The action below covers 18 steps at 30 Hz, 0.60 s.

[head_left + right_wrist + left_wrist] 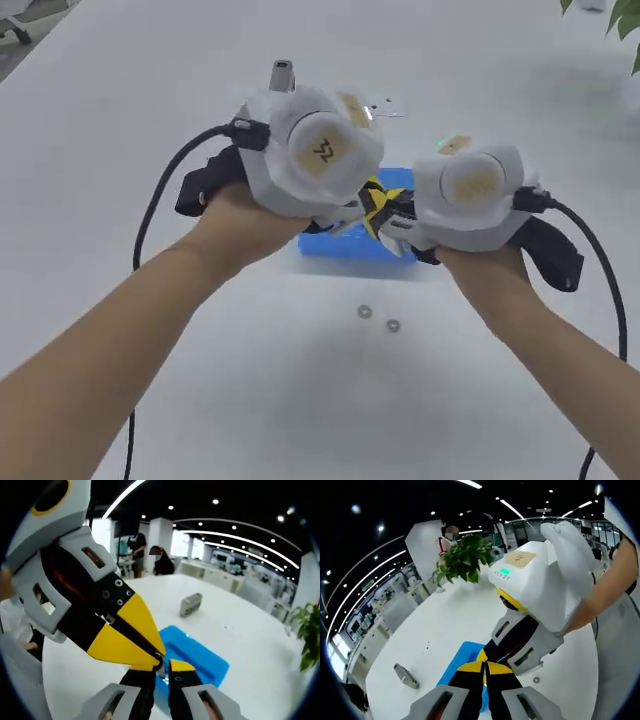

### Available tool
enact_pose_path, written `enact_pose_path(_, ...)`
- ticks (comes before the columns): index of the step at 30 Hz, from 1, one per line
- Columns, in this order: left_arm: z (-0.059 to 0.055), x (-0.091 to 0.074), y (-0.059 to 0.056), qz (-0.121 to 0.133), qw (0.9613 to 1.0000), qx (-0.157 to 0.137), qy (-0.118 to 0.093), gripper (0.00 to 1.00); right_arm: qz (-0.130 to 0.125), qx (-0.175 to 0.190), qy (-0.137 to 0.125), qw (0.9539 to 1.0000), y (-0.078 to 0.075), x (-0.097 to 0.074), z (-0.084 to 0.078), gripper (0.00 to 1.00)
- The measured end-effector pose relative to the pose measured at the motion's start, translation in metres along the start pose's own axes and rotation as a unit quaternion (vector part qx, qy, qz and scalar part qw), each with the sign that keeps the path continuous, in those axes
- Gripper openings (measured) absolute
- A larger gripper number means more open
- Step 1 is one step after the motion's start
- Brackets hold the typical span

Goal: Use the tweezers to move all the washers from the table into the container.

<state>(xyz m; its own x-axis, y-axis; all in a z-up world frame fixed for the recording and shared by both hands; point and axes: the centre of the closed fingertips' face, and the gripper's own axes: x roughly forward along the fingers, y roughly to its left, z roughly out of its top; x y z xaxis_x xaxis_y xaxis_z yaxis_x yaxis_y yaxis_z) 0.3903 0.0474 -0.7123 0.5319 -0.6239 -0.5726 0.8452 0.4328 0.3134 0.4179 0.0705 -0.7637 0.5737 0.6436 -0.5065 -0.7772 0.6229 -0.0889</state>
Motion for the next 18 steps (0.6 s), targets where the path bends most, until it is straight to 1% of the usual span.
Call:
enact_pose_path(3,0.011,-0.012,-0.004,0.007,0.9999,0.007,-0.012,0.0,-0.01,-0.016,-0.02,0.9996,0.006,-0.017,0.013,0.05)
enact_pose_path(6,0.021,-0.025,-0.008,0.017,0.9995,0.007,-0.028,0.0,-0.016,-0.014,-0.036,0.9991,0.01,-0.029,0.021,0.05)
enact_pose_path(7,0.023,-0.027,-0.01,0.018,0.9993,0.006,-0.031,0.0,-0.017,-0.013,-0.042,0.9989,0.013,-0.033,0.023,0.05)
enact_pose_path(9,0.024,-0.031,-0.012,0.018,0.9992,0.002,-0.036,0.0,-0.013,-0.009,-0.049,0.9987,0.016,-0.039,0.025,0.06)
enact_pose_path(12,0.025,-0.039,-0.02,0.015,0.9991,0.0,-0.04,0.0,-0.005,-0.008,-0.055,0.9984,0.023,-0.044,0.024,0.07)
enact_pose_path(13,0.024,-0.042,-0.024,0.012,0.9992,0.001,-0.039,0.0,0.002,-0.006,-0.055,0.9985,0.028,-0.047,0.021,0.07)
enact_pose_path(14,0.023,-0.044,-0.027,0.011,0.9993,0.002,-0.037,0.0,0.004,-0.005,-0.054,0.9985,0.03,-0.047,0.02,0.08)
enact_pose_path(15,0.021,-0.046,-0.032,0.008,0.9994,0.004,-0.034,0.0,0.013,-0.004,-0.049,0.9987,0.034,-0.048,0.017,0.08)
enact_pose_path(18,0.016,-0.047,-0.041,0.002,0.9996,0.006,-0.027,0.0,0.024,-0.003,-0.04,0.9989,0.043,-0.048,0.006,0.08)
